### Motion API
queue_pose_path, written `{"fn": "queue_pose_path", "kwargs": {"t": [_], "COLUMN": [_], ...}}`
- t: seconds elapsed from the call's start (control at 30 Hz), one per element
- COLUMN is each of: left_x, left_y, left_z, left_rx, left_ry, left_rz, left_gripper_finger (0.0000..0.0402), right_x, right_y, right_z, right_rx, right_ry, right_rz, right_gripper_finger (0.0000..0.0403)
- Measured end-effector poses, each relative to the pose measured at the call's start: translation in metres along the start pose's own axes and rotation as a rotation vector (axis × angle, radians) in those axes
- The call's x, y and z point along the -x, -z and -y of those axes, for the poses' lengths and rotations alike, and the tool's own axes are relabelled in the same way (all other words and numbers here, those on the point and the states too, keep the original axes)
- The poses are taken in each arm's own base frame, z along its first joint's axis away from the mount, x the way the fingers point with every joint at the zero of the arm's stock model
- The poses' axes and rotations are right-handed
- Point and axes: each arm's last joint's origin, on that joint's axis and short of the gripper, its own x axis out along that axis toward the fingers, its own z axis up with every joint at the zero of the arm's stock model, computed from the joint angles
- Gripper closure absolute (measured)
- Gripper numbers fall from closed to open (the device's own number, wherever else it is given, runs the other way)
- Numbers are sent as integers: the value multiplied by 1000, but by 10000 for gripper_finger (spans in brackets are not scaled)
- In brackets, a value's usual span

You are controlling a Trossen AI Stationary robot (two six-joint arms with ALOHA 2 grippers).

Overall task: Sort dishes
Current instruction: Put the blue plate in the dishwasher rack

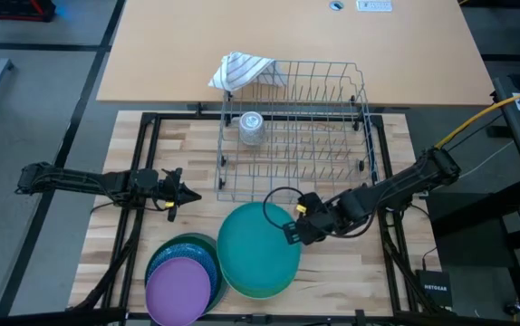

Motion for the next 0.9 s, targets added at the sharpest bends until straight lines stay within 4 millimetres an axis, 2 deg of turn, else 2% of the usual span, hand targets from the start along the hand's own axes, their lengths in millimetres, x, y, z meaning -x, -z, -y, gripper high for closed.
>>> {"fn": "queue_pose_path", "kwargs": {"t": [0.2, 0.37, 0.67, 0.9], "left_x": [0, 0, 0, 0], "left_y": [0, 0, 0, 0], "left_z": [0, 0, 0, 0], "left_rx": [0, 29, 35, 44], "left_ry": [0, 1, 1, 1], "left_rz": [0, 3, 4, 4], "left_gripper_finger": [402, 402, 402, 402], "right_x": [31, 64, 129, 168], "right_y": [-6, -14, -33, -59], "right_z": [-11, -17, -7, -3], "right_rx": [35, 49, 56, -8], "right_ry": [-18, -11, 71, -26], "right_rz": [53, 140, 417, 666], "right_gripper_finger": [397, 397, 397, 398]}}
